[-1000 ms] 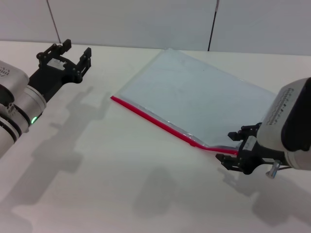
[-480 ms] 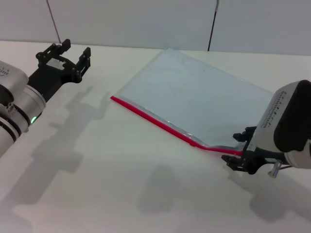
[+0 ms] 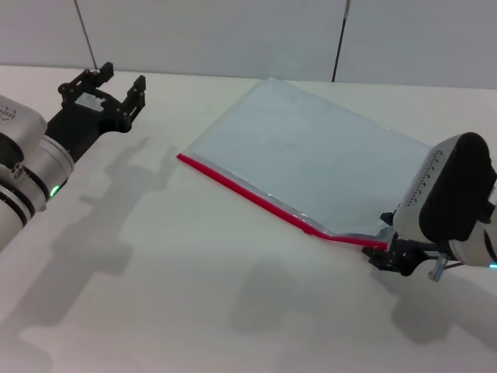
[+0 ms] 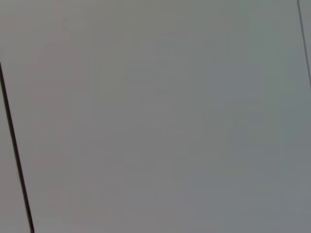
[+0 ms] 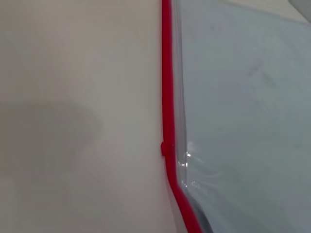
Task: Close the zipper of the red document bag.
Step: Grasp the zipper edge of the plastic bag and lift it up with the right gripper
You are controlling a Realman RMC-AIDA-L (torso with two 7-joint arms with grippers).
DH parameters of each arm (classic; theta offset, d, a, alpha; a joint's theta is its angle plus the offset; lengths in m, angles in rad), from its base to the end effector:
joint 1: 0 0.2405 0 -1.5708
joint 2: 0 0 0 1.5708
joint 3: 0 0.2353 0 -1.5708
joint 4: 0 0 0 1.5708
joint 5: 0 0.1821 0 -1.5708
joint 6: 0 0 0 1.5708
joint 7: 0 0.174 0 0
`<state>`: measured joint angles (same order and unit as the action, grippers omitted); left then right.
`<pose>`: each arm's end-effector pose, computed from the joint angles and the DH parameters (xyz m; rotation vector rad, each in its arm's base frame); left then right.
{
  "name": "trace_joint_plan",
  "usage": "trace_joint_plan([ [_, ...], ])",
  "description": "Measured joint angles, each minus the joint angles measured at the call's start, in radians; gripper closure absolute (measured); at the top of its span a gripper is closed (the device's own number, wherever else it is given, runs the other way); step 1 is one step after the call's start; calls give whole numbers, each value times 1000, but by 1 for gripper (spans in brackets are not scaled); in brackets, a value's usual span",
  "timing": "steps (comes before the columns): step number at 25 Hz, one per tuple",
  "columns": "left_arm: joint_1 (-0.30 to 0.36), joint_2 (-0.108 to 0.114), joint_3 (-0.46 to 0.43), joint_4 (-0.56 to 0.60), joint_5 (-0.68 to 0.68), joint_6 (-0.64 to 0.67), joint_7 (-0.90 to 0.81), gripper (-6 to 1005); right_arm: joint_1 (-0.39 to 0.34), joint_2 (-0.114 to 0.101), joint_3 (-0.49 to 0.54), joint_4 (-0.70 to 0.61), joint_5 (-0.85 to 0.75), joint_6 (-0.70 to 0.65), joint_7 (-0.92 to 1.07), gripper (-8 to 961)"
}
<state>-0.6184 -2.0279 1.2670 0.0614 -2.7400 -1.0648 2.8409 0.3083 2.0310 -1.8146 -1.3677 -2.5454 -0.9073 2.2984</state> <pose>-0.2599 0.3896 0.0141 -1.8403 -0.3922 -0.6279 0.2163 0.3146 -0.0625 -2.5668 0.2995 -0.3658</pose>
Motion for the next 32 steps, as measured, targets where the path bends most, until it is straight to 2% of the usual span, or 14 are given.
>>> trace_joint_plan([
  [22,-4,-1,4,0,2,6,-4,446,74,0,-17,91,-49,51,49,374],
  [32,-4,-3,8,0,3,-4,-5,447,80,-1,-29,98,-60,70,49,398],
])
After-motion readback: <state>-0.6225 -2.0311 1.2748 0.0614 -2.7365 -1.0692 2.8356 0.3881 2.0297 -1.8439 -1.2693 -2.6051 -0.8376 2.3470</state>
